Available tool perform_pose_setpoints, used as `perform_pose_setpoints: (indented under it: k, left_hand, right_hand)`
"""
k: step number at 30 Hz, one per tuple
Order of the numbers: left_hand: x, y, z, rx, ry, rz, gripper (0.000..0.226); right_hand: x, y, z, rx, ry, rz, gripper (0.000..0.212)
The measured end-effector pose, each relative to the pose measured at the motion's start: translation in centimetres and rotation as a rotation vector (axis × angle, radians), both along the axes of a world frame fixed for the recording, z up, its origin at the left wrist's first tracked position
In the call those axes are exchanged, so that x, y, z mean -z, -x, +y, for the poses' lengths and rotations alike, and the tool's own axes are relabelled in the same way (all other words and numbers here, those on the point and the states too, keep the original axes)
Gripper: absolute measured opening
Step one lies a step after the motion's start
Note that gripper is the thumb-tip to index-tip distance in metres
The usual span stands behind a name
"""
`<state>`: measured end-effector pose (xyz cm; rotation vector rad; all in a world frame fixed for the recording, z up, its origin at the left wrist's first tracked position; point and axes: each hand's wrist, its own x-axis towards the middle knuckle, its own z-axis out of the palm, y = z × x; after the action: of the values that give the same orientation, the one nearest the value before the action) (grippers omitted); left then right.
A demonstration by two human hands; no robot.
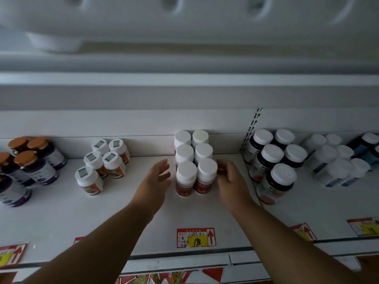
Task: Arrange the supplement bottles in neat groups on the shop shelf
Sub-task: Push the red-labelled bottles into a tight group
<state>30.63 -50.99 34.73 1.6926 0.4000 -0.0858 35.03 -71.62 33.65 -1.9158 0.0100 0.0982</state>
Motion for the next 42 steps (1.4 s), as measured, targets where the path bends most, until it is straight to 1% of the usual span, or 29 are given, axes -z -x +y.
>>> perform_pose_setpoints:
  k: [4, 6, 8, 12, 14, 23, 26, 28, 29, 31, 32, 33, 34, 35, 36, 38, 40, 41, 42]
  left_hand:
    - [0.7, 1.5, 0.0, 0.215, -0.333, -0.066, 0.075]
    - [0.7, 1.7, -0.8, 0.225, -0.454, -0.118, 0.078]
    - [0.8, 1.6, -1.6, 0.171, -0.522, -0.142, 0.074]
    - [1.1, 0.9, -1.9, 0.088, -0.591, -0.119, 0.060]
    - [1.2, 0.7, -1.8, 0.079, -0.603, -0.116, 0.057]
    - [1.5, 0.4, -1.6, 0.102, -0.622, -0.154, 0.057]
    - [1.6, 0.4, -1.3, 0.134, -0.617, -0.177, 0.065]
    - [1.5, 0.6, -0.9, 0.168, -0.515, -0.182, 0.075]
    - [1.3, 0.7, -0.7, 0.172, -0.405, -0.174, 0.076]
    - [0.6, 0.5, -0.3, 0.092, -0.083, -0.134, 0.066]
    - [0.3, 0.0, -0.3, 0.021, 0.100, -0.099, 0.061]
    - [0.1, -0.7, -0.2, -0.046, 0.251, -0.053, 0.060]
    - [-0.3, -1.4, -0.2, -0.097, 0.346, -0.006, 0.061]
    - [-0.6, -2.2, -0.2, -0.122, 0.388, 0.025, 0.062]
    - [-0.6, -3.1, -0.1, -0.126, 0.405, 0.040, 0.065]
    - [-0.3, -4.5, 0.1, -0.074, 0.431, 0.083, 0.073]
    - [0.2, -5.2, 0.2, 0.034, 0.463, 0.108, 0.082]
    - [0.2, -5.3, 0.1, 0.071, 0.469, 0.108, 0.077]
    - [0.2, -5.5, 0.0, 0.076, 0.459, 0.099, 0.066]
  right_hand:
    - [0.7, 1.7, -0.2, -0.142, 0.063, -0.036, 0.057]
    - [1.2, 1.8, 0.0, -0.127, 0.100, -0.057, 0.064]
    - [1.5, 1.8, 0.3, -0.088, 0.151, -0.113, 0.062]
    - [1.5, 1.7, 0.8, -0.066, 0.204, -0.164, 0.054]
    - [1.6, 1.6, 0.8, -0.093, 0.233, -0.194, 0.051]
    - [1.8, 1.3, 0.4, -0.138, 0.256, -0.207, 0.053]
    - [1.6, 1.2, 0.5, -0.159, 0.281, -0.207, 0.055]
    - [1.2, 1.5, 0.4, -0.174, 0.200, -0.189, 0.055]
    - [0.9, 1.7, 0.3, -0.183, 0.130, -0.184, 0.054]
    - [0.4, 1.9, 0.2, -0.174, -0.020, -0.176, 0.054]
    - [0.6, 1.5, 0.1, -0.145, -0.100, -0.140, 0.065]
    - [0.9, 0.7, 0.1, -0.094, -0.175, -0.045, 0.083]
    - [1.1, -0.3, 0.1, -0.046, -0.242, 0.096, 0.102]
    - [1.2, -1.5, 0.2, -0.039, -0.302, 0.234, 0.115]
    - [1.3, -2.7, 0.3, -0.065, -0.366, 0.329, 0.120]
    - [1.0, -4.6, 0.8, -0.122, -0.459, 0.404, 0.114]
    - [0.7, -5.2, 1.6, -0.146, -0.459, 0.411, 0.099]
    - [0.7, -5.2, 1.9, -0.139, -0.445, 0.411, 0.097]
    - [1.0, -5.4, 2.1, -0.124, -0.436, 0.416, 0.099]
